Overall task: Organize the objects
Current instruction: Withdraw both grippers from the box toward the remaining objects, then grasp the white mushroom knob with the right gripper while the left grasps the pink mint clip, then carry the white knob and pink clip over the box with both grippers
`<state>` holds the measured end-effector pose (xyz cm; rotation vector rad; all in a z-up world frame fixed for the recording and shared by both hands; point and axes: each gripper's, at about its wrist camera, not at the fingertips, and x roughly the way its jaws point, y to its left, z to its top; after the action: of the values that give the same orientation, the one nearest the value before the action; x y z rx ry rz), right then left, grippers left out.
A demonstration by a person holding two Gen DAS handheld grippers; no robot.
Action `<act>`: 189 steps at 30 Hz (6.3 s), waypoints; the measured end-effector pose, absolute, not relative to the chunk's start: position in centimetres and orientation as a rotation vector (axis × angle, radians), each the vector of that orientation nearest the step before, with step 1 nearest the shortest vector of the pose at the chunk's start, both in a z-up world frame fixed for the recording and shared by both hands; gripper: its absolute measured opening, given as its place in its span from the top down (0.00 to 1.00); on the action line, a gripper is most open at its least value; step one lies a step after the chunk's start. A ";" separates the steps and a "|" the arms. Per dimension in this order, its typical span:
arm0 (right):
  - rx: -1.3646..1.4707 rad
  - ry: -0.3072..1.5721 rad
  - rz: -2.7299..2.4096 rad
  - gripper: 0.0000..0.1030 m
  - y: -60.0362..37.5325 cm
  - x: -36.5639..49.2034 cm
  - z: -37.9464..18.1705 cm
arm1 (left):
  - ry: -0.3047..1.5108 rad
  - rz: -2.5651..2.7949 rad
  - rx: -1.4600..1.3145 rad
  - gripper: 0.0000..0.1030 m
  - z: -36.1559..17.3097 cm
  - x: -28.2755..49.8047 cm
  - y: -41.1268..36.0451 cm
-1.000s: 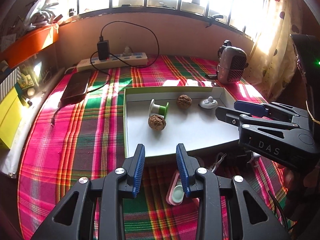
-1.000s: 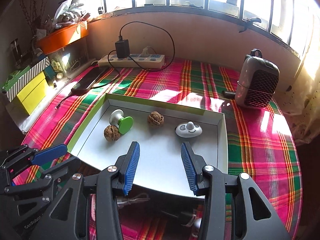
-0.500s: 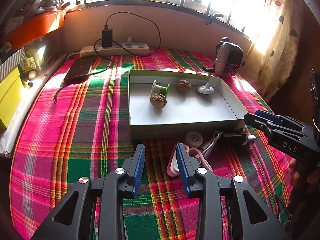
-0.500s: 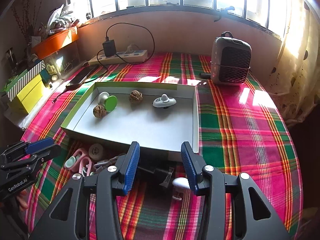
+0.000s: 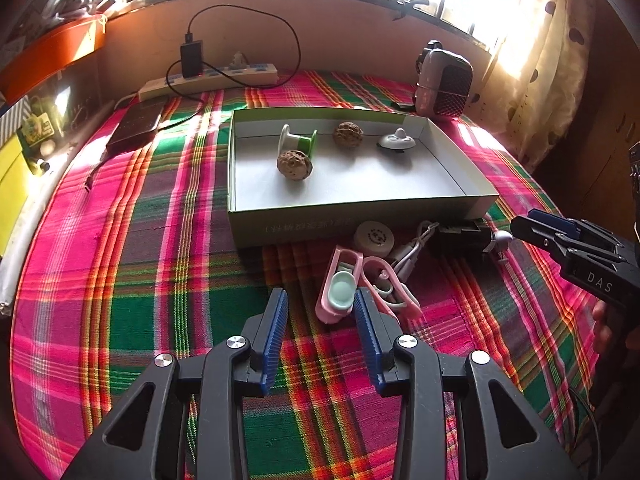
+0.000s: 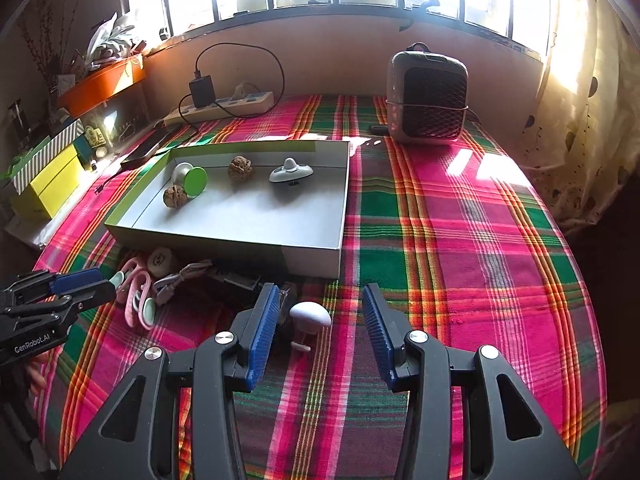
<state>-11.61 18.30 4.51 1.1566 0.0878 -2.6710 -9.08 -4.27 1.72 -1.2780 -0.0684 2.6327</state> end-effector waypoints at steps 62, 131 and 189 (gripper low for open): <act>1.251 0.219 -2.566 0.57 17.7 -13.0 1.3 | -0.020 2.724 -1.354 0.67 0.6 -11.6 -4.5; 1.240 0.148 -2.618 0.75 18.7 -13.3 1.5 | -0.004 2.809 -1.341 0.85 0.4 -11.5 -4.5; 1.154 0.141 -2.582 0.75 13.9 -22.0 4.8 | -0.042 2.784 -1.296 0.85 3.1 -17.8 -4.0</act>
<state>-22.05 13.93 4.79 1.1543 0.1406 -2.5819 -17.79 -4.04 3.15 -1.2965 -0.0424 2.7841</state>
